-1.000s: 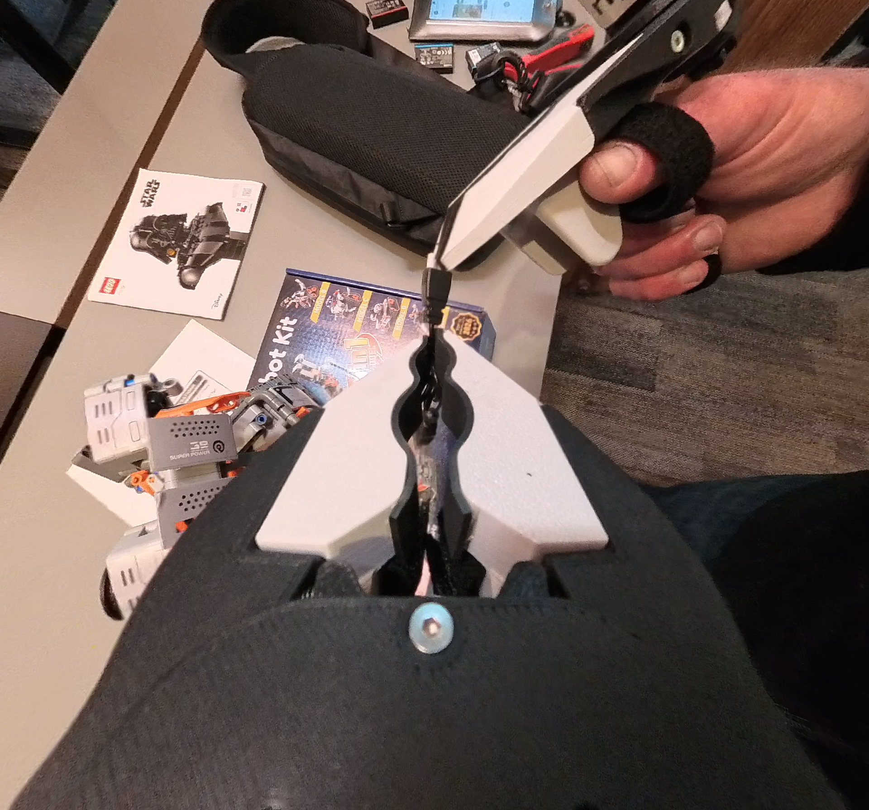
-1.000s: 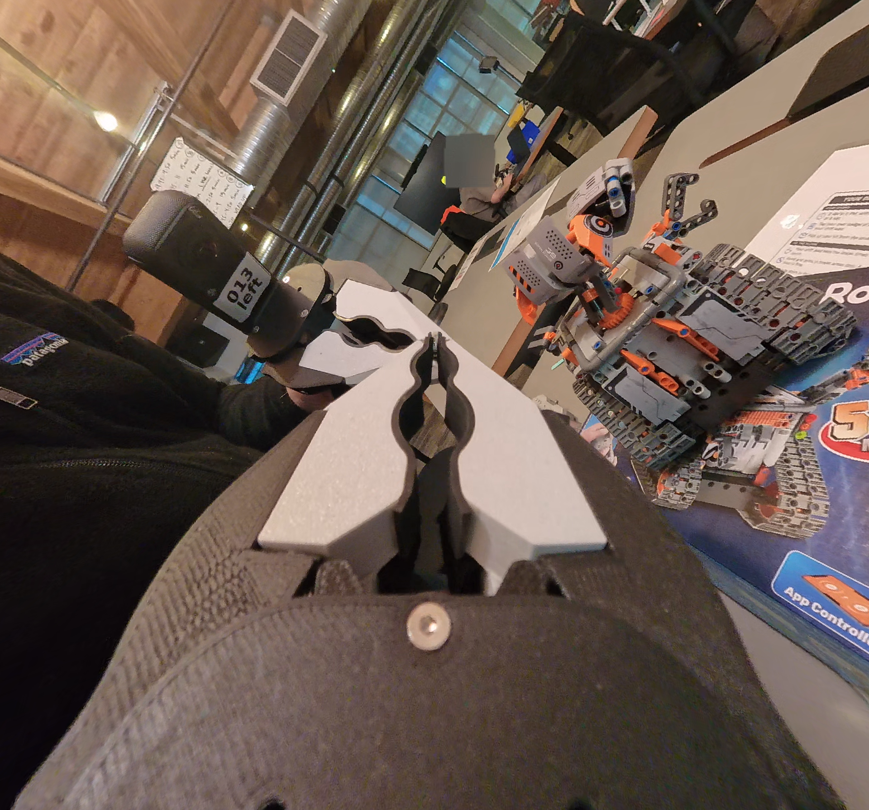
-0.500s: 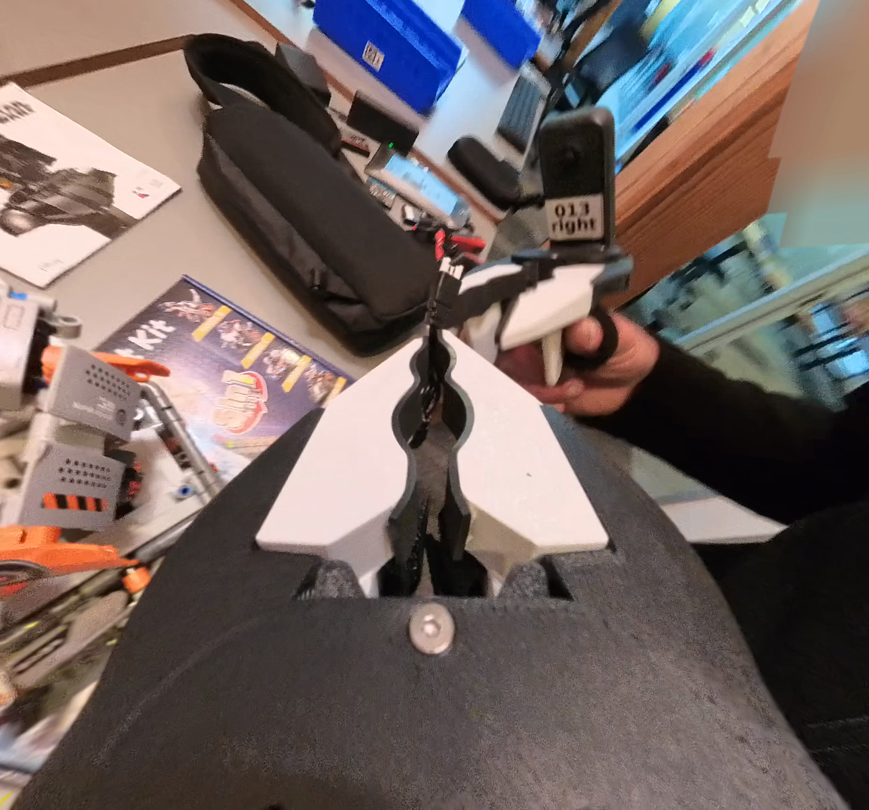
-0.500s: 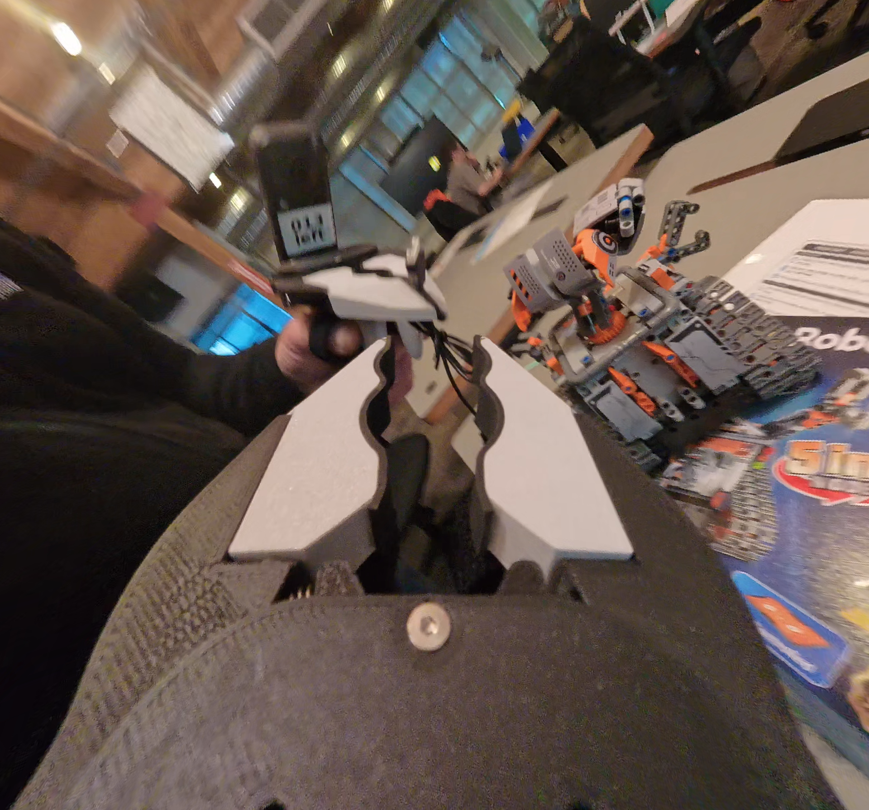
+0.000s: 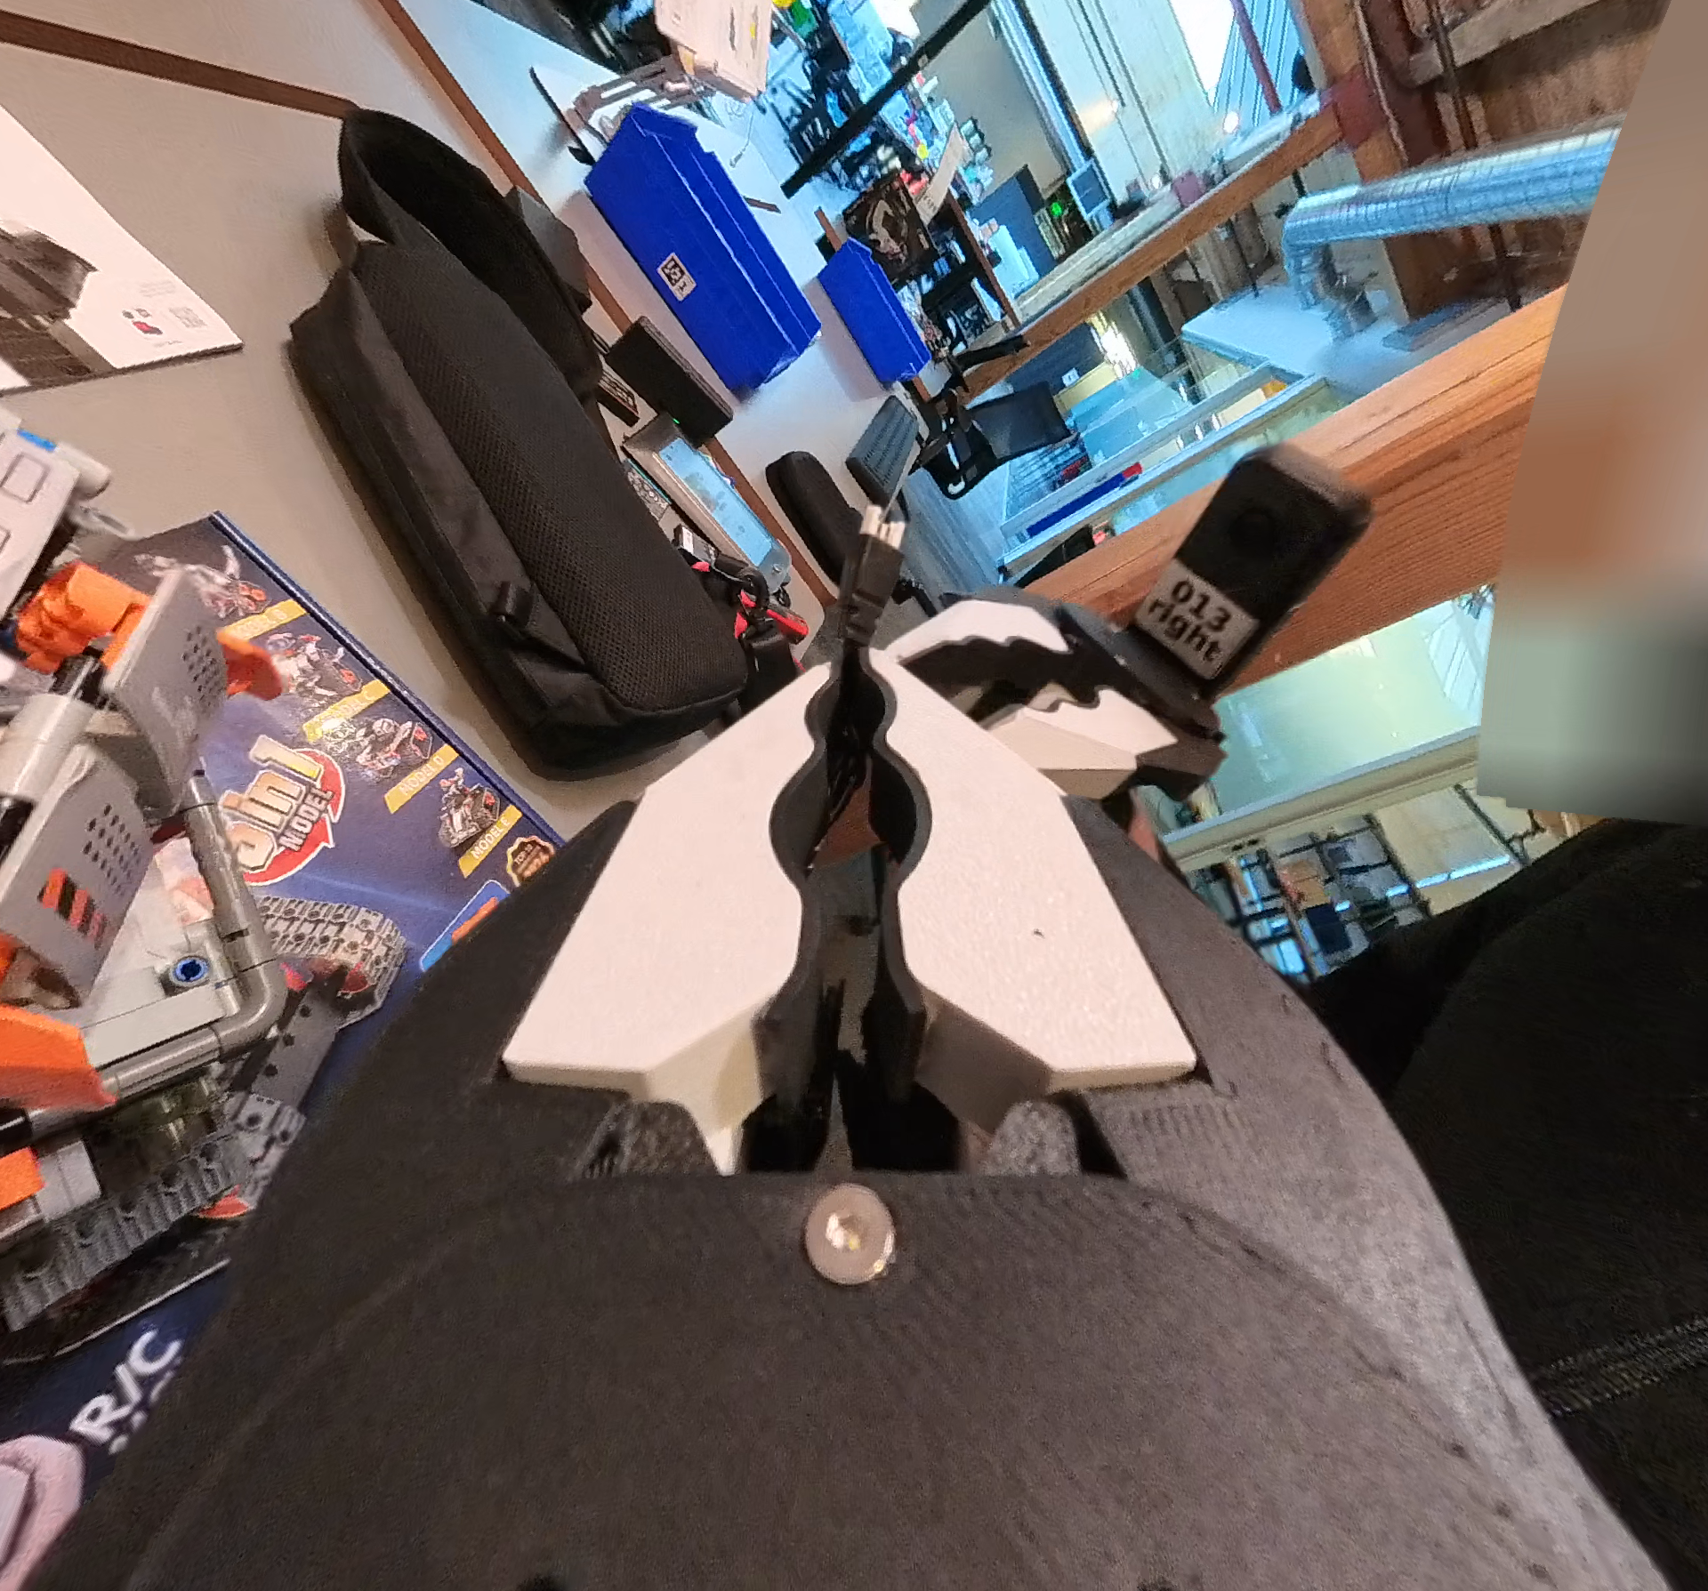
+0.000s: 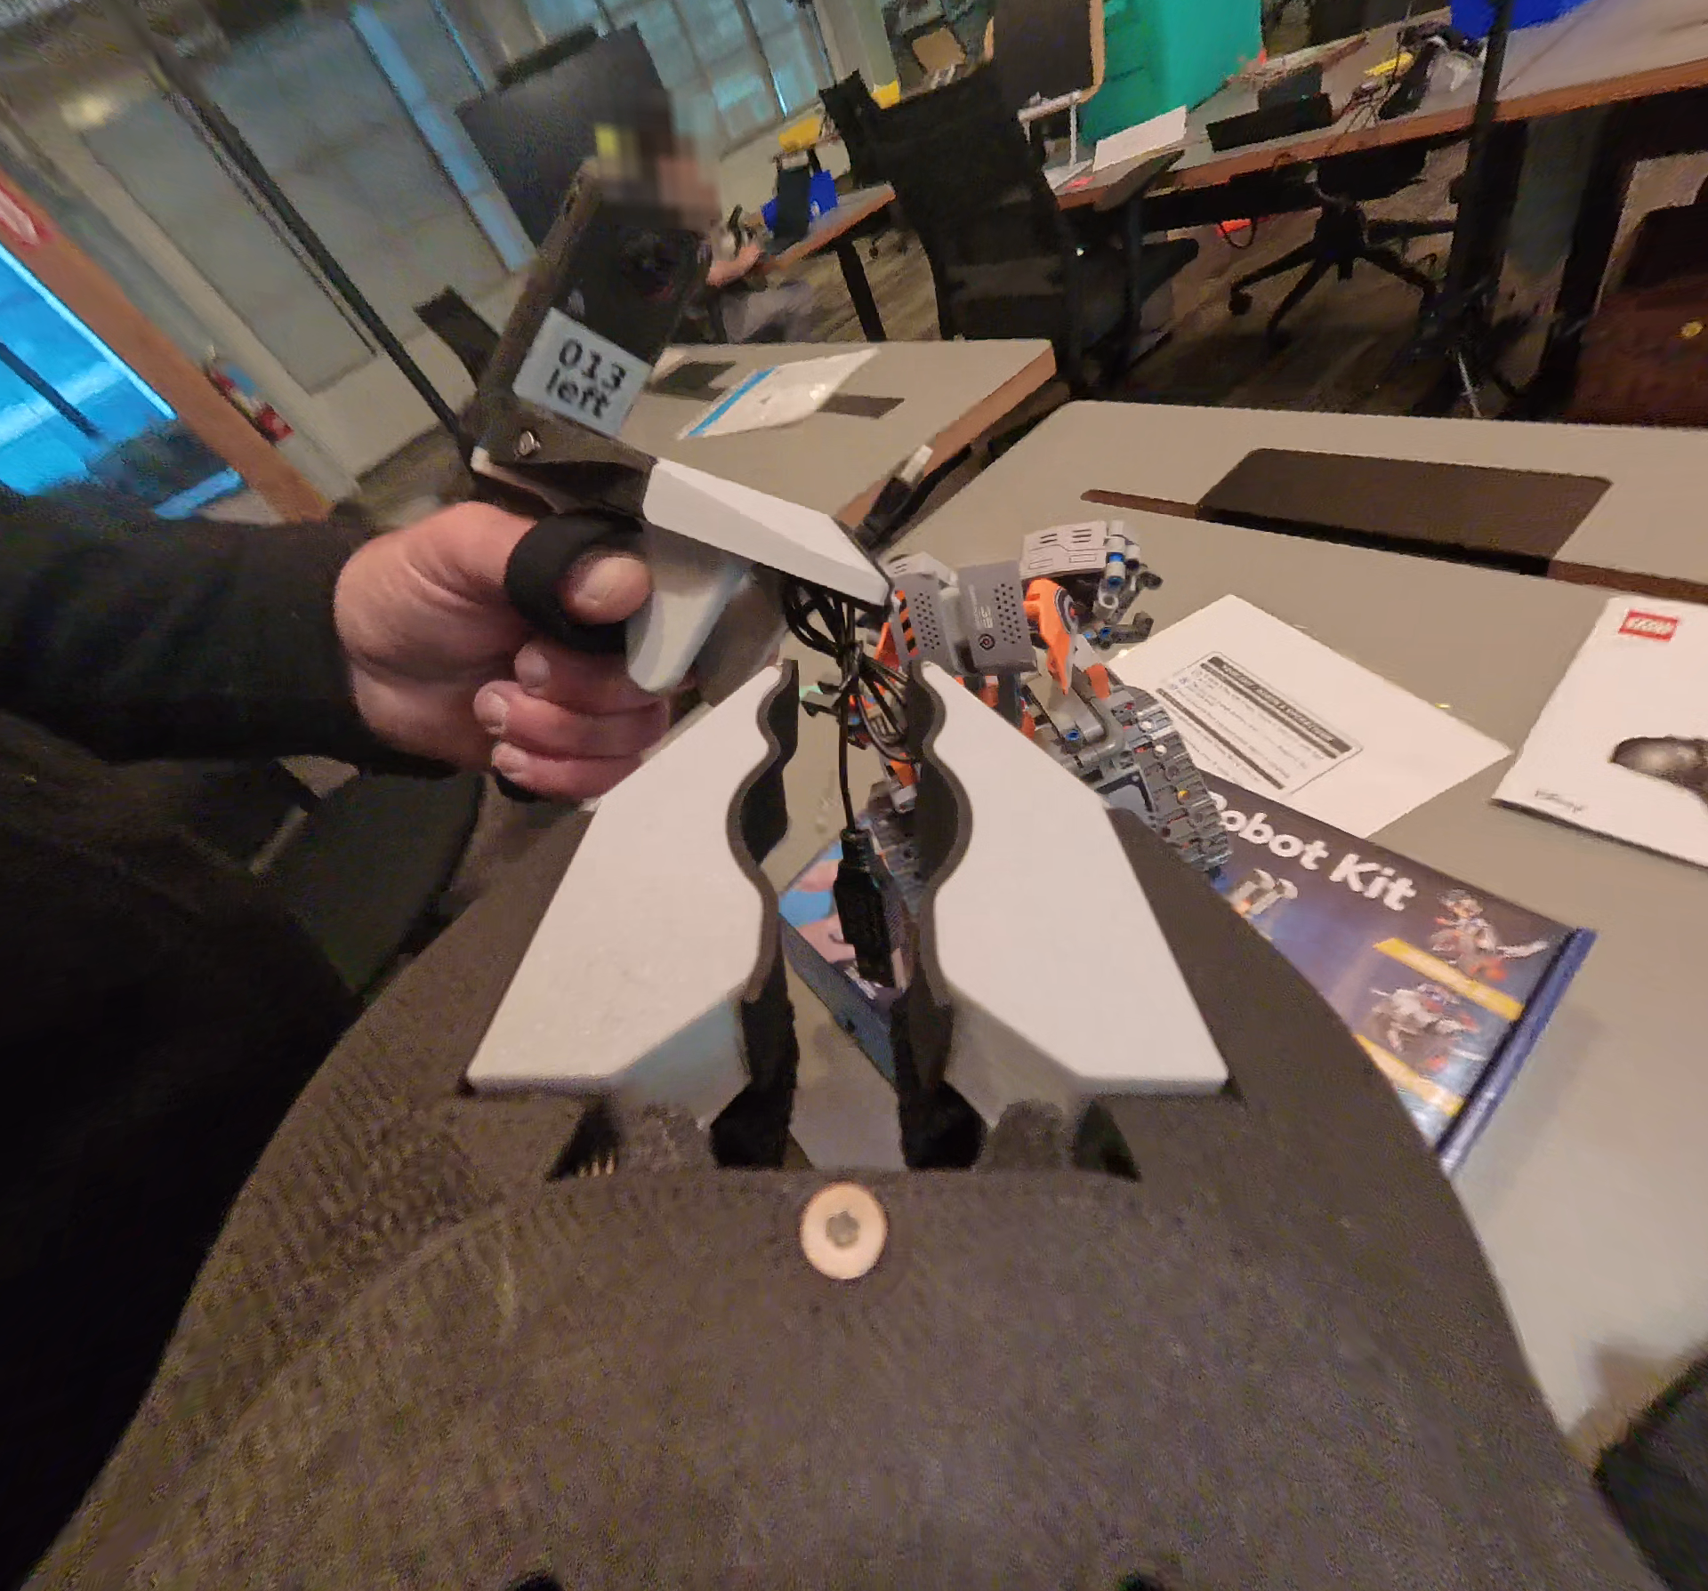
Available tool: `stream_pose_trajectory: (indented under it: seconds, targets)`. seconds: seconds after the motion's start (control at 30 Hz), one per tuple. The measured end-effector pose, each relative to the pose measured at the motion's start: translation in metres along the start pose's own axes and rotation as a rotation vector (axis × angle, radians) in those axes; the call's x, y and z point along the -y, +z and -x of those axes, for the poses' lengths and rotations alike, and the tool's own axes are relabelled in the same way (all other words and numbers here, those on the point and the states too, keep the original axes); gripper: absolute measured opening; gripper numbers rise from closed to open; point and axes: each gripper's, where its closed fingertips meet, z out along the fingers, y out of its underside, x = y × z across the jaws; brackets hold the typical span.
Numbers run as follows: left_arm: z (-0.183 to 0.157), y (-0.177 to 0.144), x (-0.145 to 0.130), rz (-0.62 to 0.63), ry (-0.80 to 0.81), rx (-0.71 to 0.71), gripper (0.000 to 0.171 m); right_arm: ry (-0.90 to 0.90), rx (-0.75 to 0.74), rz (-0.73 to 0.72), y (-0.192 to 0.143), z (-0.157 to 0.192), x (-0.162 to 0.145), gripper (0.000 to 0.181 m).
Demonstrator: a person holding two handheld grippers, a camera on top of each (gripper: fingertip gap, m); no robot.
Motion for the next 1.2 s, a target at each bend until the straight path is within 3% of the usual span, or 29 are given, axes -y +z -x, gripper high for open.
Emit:
stream_pose_trajectory:
  seconds: [0.2,0.3,0.43,0.6,0.67,0.73,0.87,0.97,1.2]
  targets:
    - [-0.006,-0.001,0.004,0.032,0.017,0.002,0.0,-0.019,0.04,0.058,0.012,0.005,-0.001,0.002]
    - [-0.009,-0.003,0.008,0.062,0.012,-0.008,0.0,0.092,0.108,0.025,0.013,0.006,0.005,0.0]
    - [-0.018,-0.006,0.022,0.047,0.044,-0.034,0.002,0.362,0.258,-0.13,0.012,0.009,0.023,0.0]
    - [-0.026,-0.025,0.038,-0.059,0.046,-0.074,0.036,0.638,0.359,-0.313,0.012,0.004,0.038,0.0]
    - [-0.023,-0.028,0.03,-0.028,0.074,-0.05,0.039,0.691,0.386,-0.352,0.015,0.007,0.04,0.0]
    - [-0.026,-0.026,0.021,0.0,0.133,-0.034,0.037,0.739,0.409,-0.377,0.019,0.011,0.042,0.0]
    - [-0.029,-0.023,0.013,0.022,0.18,-0.021,0.01,0.798,0.464,-0.424,0.024,0.02,0.049,0.0]
    - [-0.032,-0.029,0.014,0.009,0.187,-0.035,0.002,0.795,0.475,-0.424,0.026,0.025,0.052,0.0]
    - [-0.04,-0.041,0.009,0.081,0.12,-0.099,0.0,0.597,0.495,-0.222,0.025,0.037,0.048,0.0]
